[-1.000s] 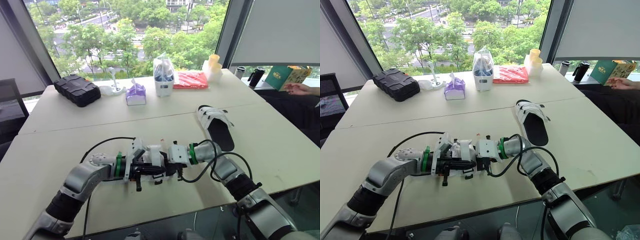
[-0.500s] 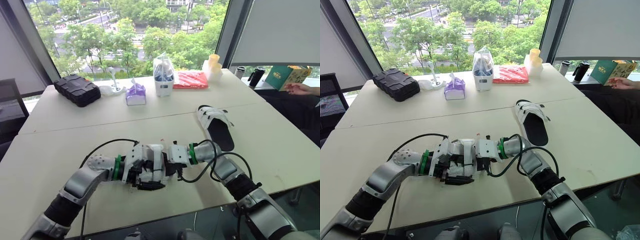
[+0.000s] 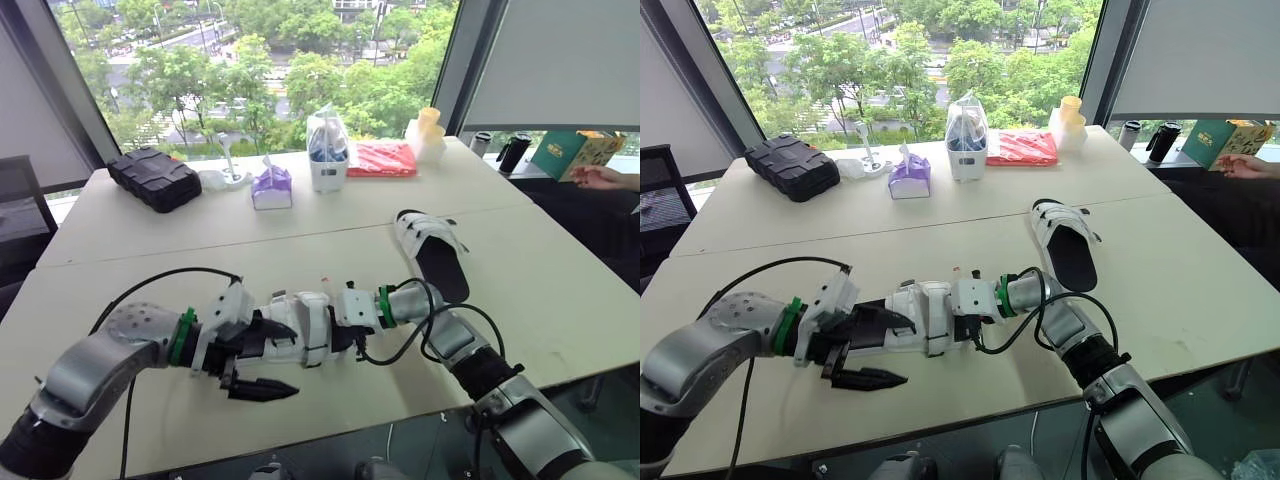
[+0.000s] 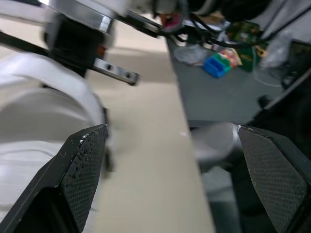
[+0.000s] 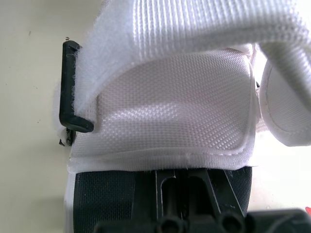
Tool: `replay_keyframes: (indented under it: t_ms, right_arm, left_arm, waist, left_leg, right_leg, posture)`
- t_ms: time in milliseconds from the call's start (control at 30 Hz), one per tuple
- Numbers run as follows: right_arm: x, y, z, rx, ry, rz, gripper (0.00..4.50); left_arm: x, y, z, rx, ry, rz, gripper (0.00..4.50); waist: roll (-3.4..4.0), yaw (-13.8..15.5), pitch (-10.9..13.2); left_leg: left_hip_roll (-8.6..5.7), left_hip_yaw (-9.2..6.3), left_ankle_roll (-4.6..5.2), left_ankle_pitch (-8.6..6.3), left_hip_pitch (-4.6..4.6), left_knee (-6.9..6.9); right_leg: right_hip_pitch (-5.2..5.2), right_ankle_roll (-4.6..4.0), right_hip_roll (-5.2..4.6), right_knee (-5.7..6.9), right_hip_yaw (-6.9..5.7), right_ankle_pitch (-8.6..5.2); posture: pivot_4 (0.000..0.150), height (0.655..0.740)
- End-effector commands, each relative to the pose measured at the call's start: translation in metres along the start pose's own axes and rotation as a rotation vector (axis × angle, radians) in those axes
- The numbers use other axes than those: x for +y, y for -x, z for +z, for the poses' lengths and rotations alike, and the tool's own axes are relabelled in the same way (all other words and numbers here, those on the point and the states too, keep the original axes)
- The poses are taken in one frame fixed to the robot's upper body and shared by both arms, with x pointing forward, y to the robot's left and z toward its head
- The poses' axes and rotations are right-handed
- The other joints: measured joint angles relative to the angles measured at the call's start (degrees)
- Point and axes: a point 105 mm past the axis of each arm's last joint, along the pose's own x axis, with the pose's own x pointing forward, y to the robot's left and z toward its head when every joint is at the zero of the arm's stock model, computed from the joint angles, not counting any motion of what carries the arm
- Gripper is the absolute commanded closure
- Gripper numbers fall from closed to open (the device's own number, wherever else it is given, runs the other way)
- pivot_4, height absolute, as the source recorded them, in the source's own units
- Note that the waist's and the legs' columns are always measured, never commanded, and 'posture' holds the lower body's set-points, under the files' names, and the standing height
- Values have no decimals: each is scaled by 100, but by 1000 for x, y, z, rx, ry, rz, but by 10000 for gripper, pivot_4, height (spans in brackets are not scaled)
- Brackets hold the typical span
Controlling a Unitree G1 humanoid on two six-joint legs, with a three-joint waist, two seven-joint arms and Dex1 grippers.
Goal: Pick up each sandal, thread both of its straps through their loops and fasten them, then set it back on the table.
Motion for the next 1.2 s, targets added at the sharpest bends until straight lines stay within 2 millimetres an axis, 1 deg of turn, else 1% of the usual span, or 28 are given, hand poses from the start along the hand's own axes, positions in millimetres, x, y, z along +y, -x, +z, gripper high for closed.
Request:
replay_keyframes:
  t_ms: [33, 200, 400, 600, 767, 967, 1167, 1200]
  right_arm:
    - [12, -2, -18, 69, -40, 50, 45000]
    - [12, -3, -17, 68, -38, 49, 45000]
    - [12, -3, -18, 70, -37, 50, 45000]
    - [12, -4, -18, 70, -37, 51, 45000]
    - [13, -4, -17, 67, -38, 52, 45000]
    - [14, -4, -17, 67, -38, 53, 45000]
    - [14, -5, -17, 66, -37, 52, 45000]
    - [14, -5, -17, 66, -38, 51, 45000]
  left_arm:
    - [-6, -4, -7, 35, -39, 16, 805]
    - [0, -15, -25, 43, -10, 74, 805]
    - [10, -26, -38, 15, 29, 125, 805]
    - [13, -32, -40, -9, 55, 134, 805]
    - [20, -47, -47, -32, 69, 168, 805]
    - [24, -60, -49, -51, 79, 199, 805]
    - [26, -64, -51, -60, 105, 231, 805]
    - [27, -64, -51, -61, 110, 233, 3139]
  waist:
    - [2, 2, 1]
    - [0, 8, 1]
    - [1, 11, 1]
    - [2, 12, 0]
    - [1, 15, -1]
    - [1, 18, -2]
    - [1, 22, -2]
    - [1, 23, -2]
  left_leg:
    - [0, 0, 0, 0, 2, 0]
    - [0, 0, 0, 0, 1, 0]
    - [0, 1, 0, 0, 0, 0]
    - [0, 0, 0, 0, 1, 0]
    - [0, 0, 0, 0, 5, 3]
    - [0, 0, 0, 0, 7, 5]
    - [0, -1, 0, 0, 7, 11]
    - [0, -1, 0, 0, 7, 12]
  right_leg:
    - [2, 0, -1, 0, 1, 0]
    - [2, -2, -1, 0, 1, 0]
    - [1, -2, -2, 0, 1, 0]
    - [1, -2, -2, 0, 1, 0]
    - [7, -2, -2, 0, 0, 0]
    - [10, -2, -2, 1, 0, 0]
    - [14, 2, -2, 1, 0, -2]
    - [15, 4, -2, 1, 0, -3]
  posture:
    - [1500, 7400]
    - [1500, 7400]
    - [1500, 7400]
    - [1500, 7400]
    - [1500, 7400]
    - [1500, 7400]
    - [1500, 7400]
    - [1500, 7400]
